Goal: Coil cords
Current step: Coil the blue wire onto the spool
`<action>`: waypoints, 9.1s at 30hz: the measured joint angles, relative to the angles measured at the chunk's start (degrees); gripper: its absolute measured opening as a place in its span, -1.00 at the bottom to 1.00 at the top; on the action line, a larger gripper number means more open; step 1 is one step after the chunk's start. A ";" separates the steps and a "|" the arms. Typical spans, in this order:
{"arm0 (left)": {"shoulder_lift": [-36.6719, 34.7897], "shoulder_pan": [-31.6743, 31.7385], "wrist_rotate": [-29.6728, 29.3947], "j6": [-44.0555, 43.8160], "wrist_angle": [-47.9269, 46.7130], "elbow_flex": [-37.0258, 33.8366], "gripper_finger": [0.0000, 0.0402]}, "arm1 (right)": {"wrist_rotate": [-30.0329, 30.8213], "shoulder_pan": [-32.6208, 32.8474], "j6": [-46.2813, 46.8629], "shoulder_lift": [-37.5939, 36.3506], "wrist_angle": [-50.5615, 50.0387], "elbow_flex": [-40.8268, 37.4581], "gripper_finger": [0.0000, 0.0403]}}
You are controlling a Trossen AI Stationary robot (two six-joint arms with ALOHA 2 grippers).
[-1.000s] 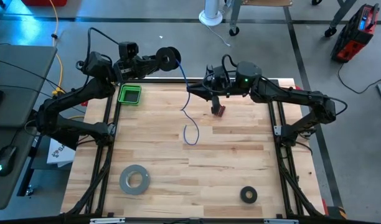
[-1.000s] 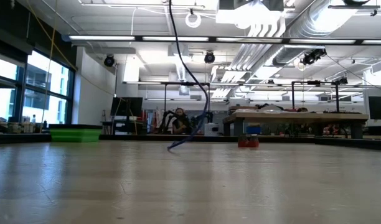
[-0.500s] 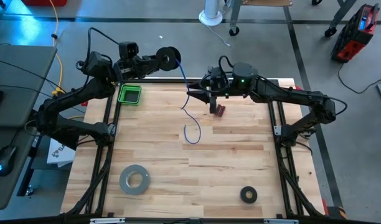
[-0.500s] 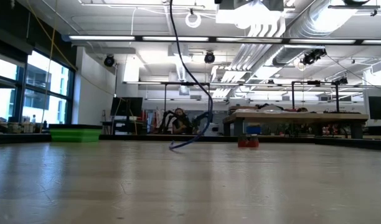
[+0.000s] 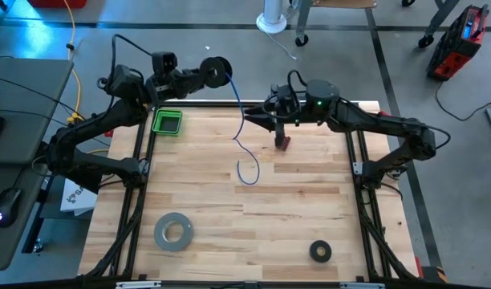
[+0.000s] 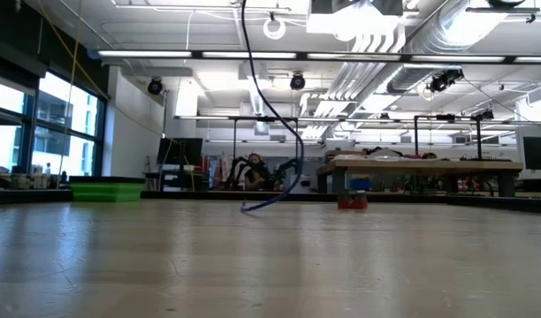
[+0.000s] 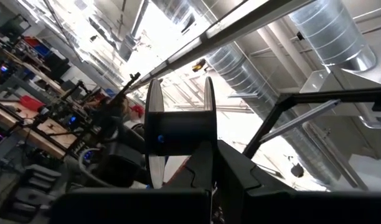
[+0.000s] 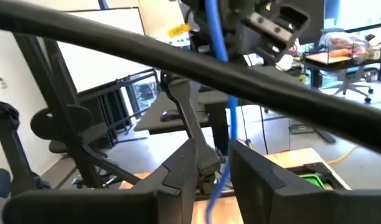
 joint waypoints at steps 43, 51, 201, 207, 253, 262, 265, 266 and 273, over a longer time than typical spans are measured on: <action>0.00 0.61 0.02 0.00 0.00 0.00 -1.00 | 3.04 0.15 1.92 1.81 -0.77 -0.02 -0.82; 1.10 -1.11 -5.21 -2.39 0.31 0.00 -1.00 | 5.12 2.31 1.50 2.91 7.77 -0.02 -0.99; -3.39 2.40 2.76 11.45 -8.89 0.00 -1.00 | 8.55 -3.93 -17.69 4.95 5.74 -0.02 -0.28; -3.39 2.40 2.53 11.40 -8.91 0.00 -1.00 | 8.60 -3.93 -18.04 4.96 4.45 -0.02 -0.36; -2.04 0.96 -0.73 5.29 -8.72 0.00 -1.00 | 8.08 -1.08 -15.00 5.96 7.08 0.01 -0.98; 3.69 -2.31 -2.05 -4.80 0.31 0.00 -1.00 | 8.65 2.72 -13.93 8.52 13.13 -0.02 -0.99; 5.25 -3.04 -2.64 -7.88 2.13 0.00 -1.00 | 8.80 3.30 -12.93 9.41 14.76 -0.02 -0.99; 5.68 -3.37 -2.60 -8.91 2.53 0.00 -1.00 | 8.79 3.44 -12.75 9.69 15.92 -0.02 -1.00; 6.80 -5.52 -0.23 -11.13 2.11 0.00 -1.00 | 8.78 3.49 -11.36 9.85 20.04 -0.02 -1.00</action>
